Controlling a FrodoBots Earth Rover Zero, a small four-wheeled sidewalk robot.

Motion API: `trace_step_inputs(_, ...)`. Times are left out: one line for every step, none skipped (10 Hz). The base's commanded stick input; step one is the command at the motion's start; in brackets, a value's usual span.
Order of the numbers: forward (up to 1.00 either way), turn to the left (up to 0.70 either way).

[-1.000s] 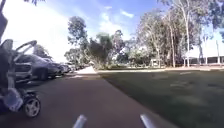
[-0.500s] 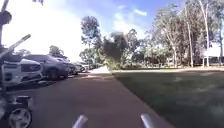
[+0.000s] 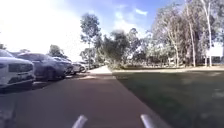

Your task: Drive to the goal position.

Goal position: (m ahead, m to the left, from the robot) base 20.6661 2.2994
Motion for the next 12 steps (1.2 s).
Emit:
trace_step_inputs(1.00,0.06)
trace_step_inputs(1.00,0.37)
trace_step_inputs(1.00,0.40)
trace_step_inputs(1.00,0.13)
trace_step_inputs(1.00,0.00)
trace_step_inputs(1.00,0.00)
trace_step_inputs(1.00,0.00)
trace_step_inputs(1.00,0.00)
trace_step_inputs(1.00,0.00)
trace_step_inputs(1.00,0.00)
trace_step_inputs(1.00,0.00)
trace_step_inputs(1.00,0.00)
